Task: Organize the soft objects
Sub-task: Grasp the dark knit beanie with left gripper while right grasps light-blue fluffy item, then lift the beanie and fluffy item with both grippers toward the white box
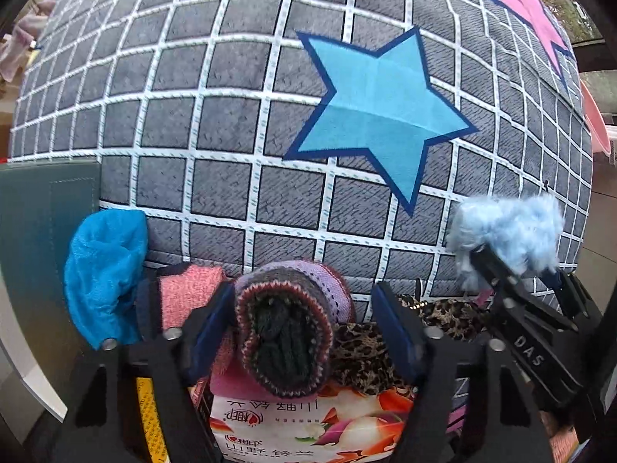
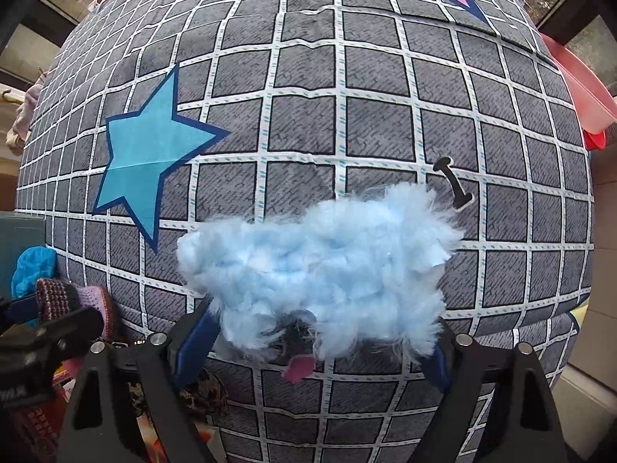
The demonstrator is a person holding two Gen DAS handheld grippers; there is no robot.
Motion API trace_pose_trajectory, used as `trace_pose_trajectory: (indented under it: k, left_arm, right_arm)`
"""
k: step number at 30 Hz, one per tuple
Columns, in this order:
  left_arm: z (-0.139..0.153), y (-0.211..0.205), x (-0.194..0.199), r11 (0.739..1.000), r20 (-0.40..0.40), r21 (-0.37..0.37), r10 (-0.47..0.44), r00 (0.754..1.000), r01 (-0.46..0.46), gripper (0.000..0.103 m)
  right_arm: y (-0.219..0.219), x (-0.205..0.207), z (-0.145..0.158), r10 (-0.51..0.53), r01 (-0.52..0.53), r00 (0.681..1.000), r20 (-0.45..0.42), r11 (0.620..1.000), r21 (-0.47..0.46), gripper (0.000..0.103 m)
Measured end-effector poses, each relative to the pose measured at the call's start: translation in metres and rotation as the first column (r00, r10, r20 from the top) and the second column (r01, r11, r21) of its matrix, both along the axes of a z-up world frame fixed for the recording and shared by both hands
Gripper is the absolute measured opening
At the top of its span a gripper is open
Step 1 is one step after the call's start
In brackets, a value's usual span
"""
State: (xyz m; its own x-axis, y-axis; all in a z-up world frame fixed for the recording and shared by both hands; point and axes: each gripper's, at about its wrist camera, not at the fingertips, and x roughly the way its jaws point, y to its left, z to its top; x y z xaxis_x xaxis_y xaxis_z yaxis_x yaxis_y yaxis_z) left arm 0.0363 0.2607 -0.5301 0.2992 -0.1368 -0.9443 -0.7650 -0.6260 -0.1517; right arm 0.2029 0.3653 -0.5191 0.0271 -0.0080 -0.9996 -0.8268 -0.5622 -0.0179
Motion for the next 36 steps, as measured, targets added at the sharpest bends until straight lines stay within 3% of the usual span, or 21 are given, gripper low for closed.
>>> trace_pose_trajectory:
  k: [2,3,4,7,13,22,29,36]
  left_arm:
    - [-0.008,0.0,0.002,0.999,0.008,-0.03,-0.021,1.0,0.021,0.056]
    - [-0.008,0.001,0.003,0.999,0.0,-0.029,-0.035,0.999,0.035,0.046]
    - [-0.006,0.001,0.003,0.999,-0.007,-0.021,-0.046,0.999,0.046,0.04]
    - [0.002,0.002,-0.003,1.0,0.007,0.024,-0.019,1.0,0.019,0.035]
    - [0.04,-0.005,-0.017,0.99,-0.055,0.135,0.033,0.998,-0.025,0.035]
    - [0.095,-0.007,-0.002,0.964,-0.113,0.257,-0.045,0.993,0.073,0.035]
    - [0.113,-0.022,0.005,0.942,-0.16,0.317,-0.057,0.985,0.106,0.035]
    - [0.136,-0.048,-0.011,0.927,-0.213,0.354,-0.049,0.976,0.124,0.035]
  right_arm:
    - [0.004,-0.007,0.007,-0.001,0.002,0.999,-0.033,1.0,0.007,0.05]
    - [0.005,-0.009,0.01,-0.006,0.005,0.998,-0.065,1.0,-0.016,0.025]
    - [0.007,-0.013,0.013,-0.013,0.01,0.997,-0.078,0.999,-0.031,0.023]
    - [0.007,-0.014,0.027,-0.031,0.029,0.994,-0.107,0.999,-0.02,0.023]
    - [0.009,0.003,0.054,-0.1,0.1,0.976,-0.194,0.995,-0.009,0.023]
    - [0.0,0.039,0.083,-0.135,0.142,0.957,-0.257,0.99,0.01,0.023]
    - [-0.018,0.022,0.102,-0.109,0.121,0.948,-0.298,0.992,0.022,0.023]
    - [-0.044,-0.002,0.124,-0.071,0.091,0.939,-0.335,0.995,0.042,0.023]
